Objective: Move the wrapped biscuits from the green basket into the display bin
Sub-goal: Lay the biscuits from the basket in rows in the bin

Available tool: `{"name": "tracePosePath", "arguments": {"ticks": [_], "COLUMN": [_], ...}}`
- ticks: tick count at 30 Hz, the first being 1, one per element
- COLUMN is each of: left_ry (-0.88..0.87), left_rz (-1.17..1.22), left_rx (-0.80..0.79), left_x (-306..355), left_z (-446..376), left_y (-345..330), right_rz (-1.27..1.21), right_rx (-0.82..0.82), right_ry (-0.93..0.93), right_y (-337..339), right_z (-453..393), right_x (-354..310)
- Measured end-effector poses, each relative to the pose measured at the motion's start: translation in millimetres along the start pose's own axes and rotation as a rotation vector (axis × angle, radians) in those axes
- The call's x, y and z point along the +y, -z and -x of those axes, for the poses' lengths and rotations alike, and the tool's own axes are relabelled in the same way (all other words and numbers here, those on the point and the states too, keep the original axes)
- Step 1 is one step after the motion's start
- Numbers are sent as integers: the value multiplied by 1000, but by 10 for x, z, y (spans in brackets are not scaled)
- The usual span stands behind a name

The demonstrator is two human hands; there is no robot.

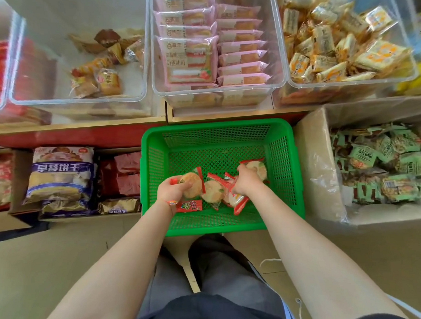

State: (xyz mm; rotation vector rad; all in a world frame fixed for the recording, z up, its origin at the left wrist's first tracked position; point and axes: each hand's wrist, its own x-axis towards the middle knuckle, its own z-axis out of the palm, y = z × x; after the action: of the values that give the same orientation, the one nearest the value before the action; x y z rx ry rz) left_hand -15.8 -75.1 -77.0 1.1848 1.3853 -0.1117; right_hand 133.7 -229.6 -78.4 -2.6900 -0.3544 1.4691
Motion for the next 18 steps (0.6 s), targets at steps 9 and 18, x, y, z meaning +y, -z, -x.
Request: {"name": "tracePosePath", "arguments": {"ticks": [9, 18], "left_ry": [59, 240], "left_rz": [200, 540], "left_rx": [-160, -555], "left_x": [172, 402], "left_z": [152, 431], "left_y": [123, 272], "right_rz": [-871, -1389], "right_rx": [148, -468], "right_ry": [93, 274], "right_y": [356, 372], "right_z": [245, 548], "right_x": [-162, -287]}}
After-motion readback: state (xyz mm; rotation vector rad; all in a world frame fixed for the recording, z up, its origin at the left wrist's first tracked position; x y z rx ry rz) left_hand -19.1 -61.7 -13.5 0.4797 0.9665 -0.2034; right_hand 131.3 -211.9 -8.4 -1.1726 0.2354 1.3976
